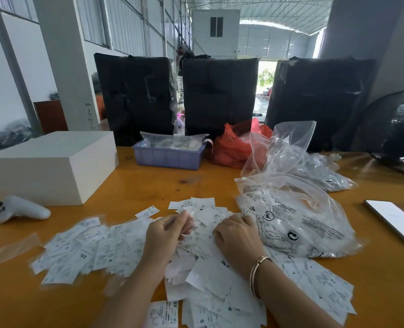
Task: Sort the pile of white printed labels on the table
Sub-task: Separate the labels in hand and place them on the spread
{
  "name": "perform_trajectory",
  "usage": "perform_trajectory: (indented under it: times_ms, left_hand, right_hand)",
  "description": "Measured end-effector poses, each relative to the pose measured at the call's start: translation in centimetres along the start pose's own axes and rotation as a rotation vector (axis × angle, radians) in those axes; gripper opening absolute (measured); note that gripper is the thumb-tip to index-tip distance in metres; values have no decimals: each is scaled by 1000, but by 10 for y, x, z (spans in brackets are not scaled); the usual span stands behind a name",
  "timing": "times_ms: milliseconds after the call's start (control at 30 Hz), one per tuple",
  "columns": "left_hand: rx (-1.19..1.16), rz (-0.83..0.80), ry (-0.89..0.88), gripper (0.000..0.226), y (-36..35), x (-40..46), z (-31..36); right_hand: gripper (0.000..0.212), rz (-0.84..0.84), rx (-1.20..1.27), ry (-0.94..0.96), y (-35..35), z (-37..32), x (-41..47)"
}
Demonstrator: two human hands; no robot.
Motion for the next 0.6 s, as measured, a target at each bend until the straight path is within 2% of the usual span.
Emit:
perform_trajectory:
  times_ms: [167, 300, 400, 500, 600]
  left_hand:
    - [-16, -15, 17, 23, 1, 0, 1]
    - [-70, -55, 32, 13, 0, 1, 1]
    - [-84, -77, 58, 17, 2, 2, -1]
    - [-82, -102, 112, 27, 2, 4, -3]
    - [-88, -74, 77, 28, 2, 6, -2]
  right_hand:
    - [31, 23, 150, -34, 1, -2, -3]
    - [35, -36, 139, 45, 0, -6, -1]
    - [37, -3, 174, 87, 2, -8, -1]
    - [38, 117, 347, -45, 7, -6, -3]
    - [36, 177, 469, -123, 8, -3, -6]
Point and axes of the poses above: each hand's wrist, its own x-axis towards the middle knuckle, its own y-axis out of the back of the hand, z = x × y, the point moved 3 cm from there along x, towards the middle knuckle, and after that the axes turned 13 degrees about z, right-handed, at the moved point
